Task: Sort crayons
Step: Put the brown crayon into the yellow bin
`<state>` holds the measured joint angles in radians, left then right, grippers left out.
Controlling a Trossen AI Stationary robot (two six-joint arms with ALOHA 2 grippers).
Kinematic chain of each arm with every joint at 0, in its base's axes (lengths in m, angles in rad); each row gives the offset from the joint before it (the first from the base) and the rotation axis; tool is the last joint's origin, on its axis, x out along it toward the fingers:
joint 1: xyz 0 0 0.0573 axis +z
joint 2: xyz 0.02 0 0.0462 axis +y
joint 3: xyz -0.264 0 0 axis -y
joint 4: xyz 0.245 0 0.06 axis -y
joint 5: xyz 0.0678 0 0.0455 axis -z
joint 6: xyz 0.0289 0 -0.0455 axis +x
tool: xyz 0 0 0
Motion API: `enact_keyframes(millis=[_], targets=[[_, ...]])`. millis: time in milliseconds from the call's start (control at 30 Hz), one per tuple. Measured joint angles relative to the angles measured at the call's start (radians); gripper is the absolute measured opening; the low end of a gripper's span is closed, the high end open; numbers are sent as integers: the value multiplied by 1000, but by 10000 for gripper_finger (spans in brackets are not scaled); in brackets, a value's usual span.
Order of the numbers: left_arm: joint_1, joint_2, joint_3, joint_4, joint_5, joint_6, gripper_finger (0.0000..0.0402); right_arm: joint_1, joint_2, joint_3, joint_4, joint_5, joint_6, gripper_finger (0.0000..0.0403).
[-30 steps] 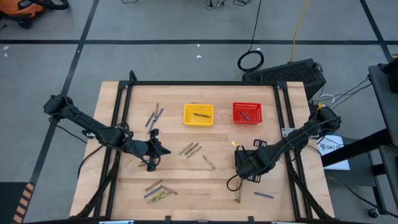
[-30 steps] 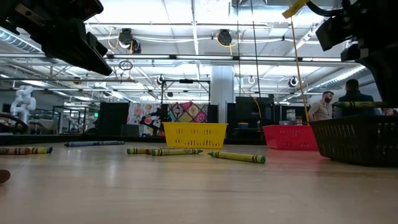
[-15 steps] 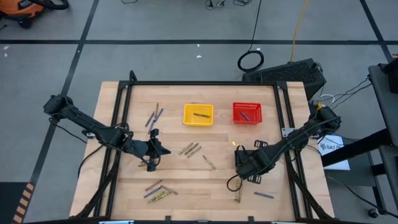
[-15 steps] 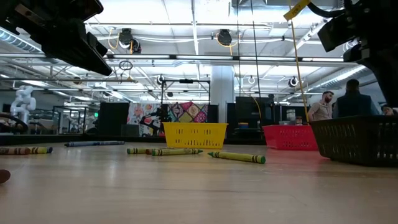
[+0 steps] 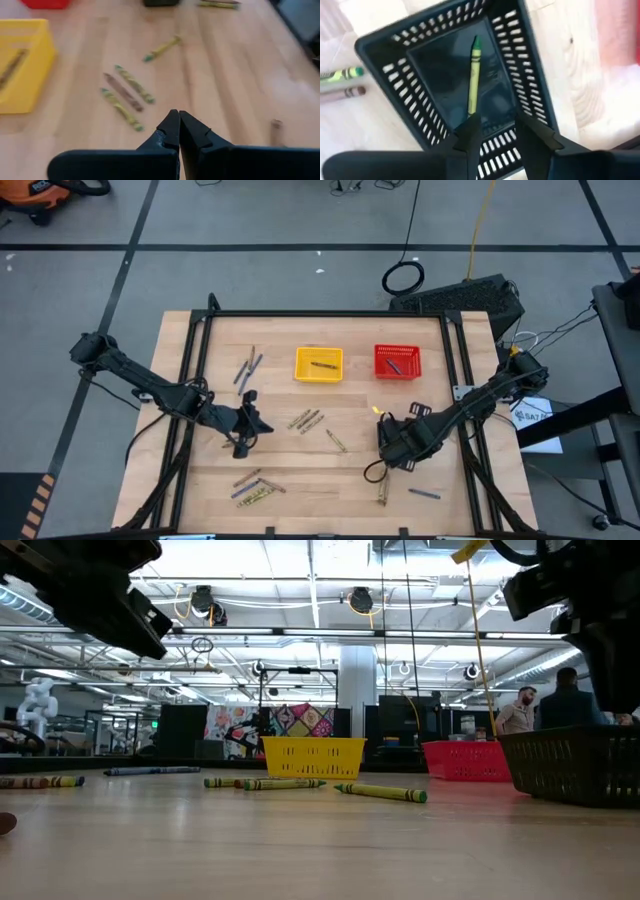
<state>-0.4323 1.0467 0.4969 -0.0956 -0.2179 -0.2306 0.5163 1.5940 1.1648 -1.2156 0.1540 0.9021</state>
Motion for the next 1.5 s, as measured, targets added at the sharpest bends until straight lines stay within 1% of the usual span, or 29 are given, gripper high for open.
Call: enact_keyframes(millis=[67,300,433,500,700,800,967,1033,1167,1267,1333,1500], targets=[[0,0,0,1,23,1,16,0,0,0,0,8,18,110],[-1,0,0,8,11,1,72,0,0,0,0,15,55,112],[-1,0,0,-14,8,-27,92,0,0,0,0,60,67,112],[-1,0,0,-80,18,-104,92,0,0,0,0,60,79,112],[-1,0,0,-394,21,-373,92,1,0,0,0,60,85,112],[-1,0,0,-464,16,-442,93,1,0,0,0,60,84,112],[-1,0,0,-463,16,-445,93,1,0,0,7,88,97,112],[-1,0,0,-457,33,-447,93,0,0,0,7,88,105,112],[-18,0,0,-396,88,-543,93,1,0,0,7,87,107,112],[-60,0,0,-345,146,-551,93,0,0,0,7,87,106,112],[-93,0,0,-321,159,-582,93,0,0,0,7,87,107,112],[-185,0,0,-321,157,-719,93,0,0,0,7,87,107,112]])
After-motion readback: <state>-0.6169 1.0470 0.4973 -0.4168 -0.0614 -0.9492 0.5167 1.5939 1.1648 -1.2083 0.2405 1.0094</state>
